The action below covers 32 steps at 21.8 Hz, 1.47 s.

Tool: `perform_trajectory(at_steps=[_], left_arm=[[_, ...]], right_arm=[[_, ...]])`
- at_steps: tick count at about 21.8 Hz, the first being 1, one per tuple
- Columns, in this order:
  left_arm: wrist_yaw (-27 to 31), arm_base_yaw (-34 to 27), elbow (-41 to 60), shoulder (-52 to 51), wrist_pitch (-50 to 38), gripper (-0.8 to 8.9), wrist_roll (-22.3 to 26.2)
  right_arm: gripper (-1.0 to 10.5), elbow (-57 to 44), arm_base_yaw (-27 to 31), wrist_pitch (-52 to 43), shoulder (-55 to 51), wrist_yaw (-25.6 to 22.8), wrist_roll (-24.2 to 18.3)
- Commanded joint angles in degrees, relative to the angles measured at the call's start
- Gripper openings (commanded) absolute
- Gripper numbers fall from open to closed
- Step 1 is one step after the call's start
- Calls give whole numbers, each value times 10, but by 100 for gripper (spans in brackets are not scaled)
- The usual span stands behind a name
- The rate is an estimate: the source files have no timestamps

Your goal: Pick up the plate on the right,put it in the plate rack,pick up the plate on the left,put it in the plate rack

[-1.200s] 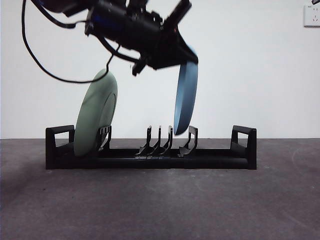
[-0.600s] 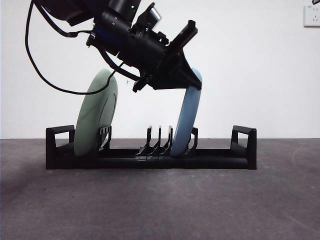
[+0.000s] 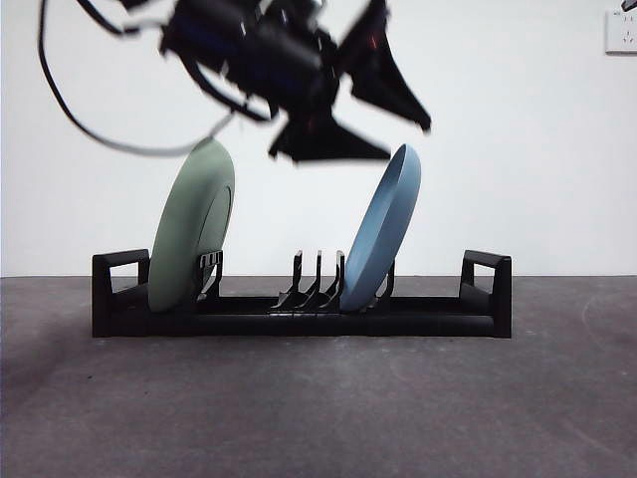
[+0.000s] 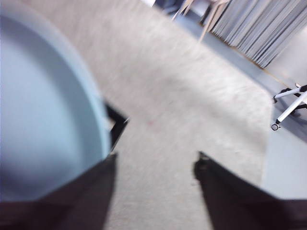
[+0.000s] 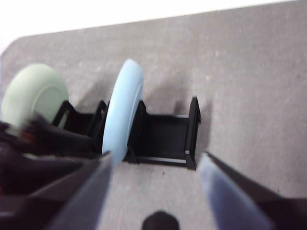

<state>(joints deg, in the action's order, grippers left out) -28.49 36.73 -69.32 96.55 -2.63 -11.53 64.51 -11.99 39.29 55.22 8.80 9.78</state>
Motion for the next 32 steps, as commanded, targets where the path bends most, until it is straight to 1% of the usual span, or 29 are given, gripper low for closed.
perform_trajectory(at_steps=[1,3,4,5,6,8,9,10,12,13,16,17,19,21,23,24,25,26,32], left_arm=[[-2,2,2,-48,29,-6,45],[1,0,2,-99,65,-8,75],[10,-1,2,-127,89,-8,89],[40,-1,2,-157,122,-8,111],[81,-1,2,-187,157,-8,138],[188,-8,2,-243,236,-8,185],[229,-19,3,-266,269,-8,196],[240,-36,4,-288,294,-9,201],[235,-82,17,-332,320,-8,204],[233,-106,38,-363,318,-9,204],[229,-155,126,-453,302,-8,198],[229,-169,165,-491,297,-9,191],[229,-184,238,-566,286,-8,176],[231,-186,303,-641,273,-9,161],[255,-187,342,-695,269,-9,160],[256,-187,345,-706,276,-8,160],[255,-187,345,-711,282,-8,160],[255,-188,345,-711,286,-3,160],[255,-188,345,-688,304,-3,160]], right_arm=[[78,1,0,3,0,-2,-5],[-16,1,0,7,0,-2,-19],[-12,1,0,9,0,-2,-24],[-12,1,0,11,0,-2,-24],[-12,1,0,12,0,-2,-26],[-12,0,0,12,-1,-2,-39],[-12,0,-1,13,-2,-3,-48],[-12,-3,-1,12,-5,-7,-52],[-12,-24,-3,3,-26,-42,-54],[-12,-50,-7,-16,-47,-57,-54],[-12,-141,-16,-70,-117,-67,-40],[-12,-175,-16,-81,-146,-79,-36],[-12,-230,-16,-91,-197,-78,-31],[-12,-269,-16,-92,-236,-79,-28],[-12,-278,-16,-86,-246,-82,-27],[-12,-277,-16,-87,-246,-89,-25],[-11,-277,-16,-87,-244,-91,-12],[1,-277,-16,-87,-243,-91,-9],[1,-277,-16,-87,-241,-92,-9]])
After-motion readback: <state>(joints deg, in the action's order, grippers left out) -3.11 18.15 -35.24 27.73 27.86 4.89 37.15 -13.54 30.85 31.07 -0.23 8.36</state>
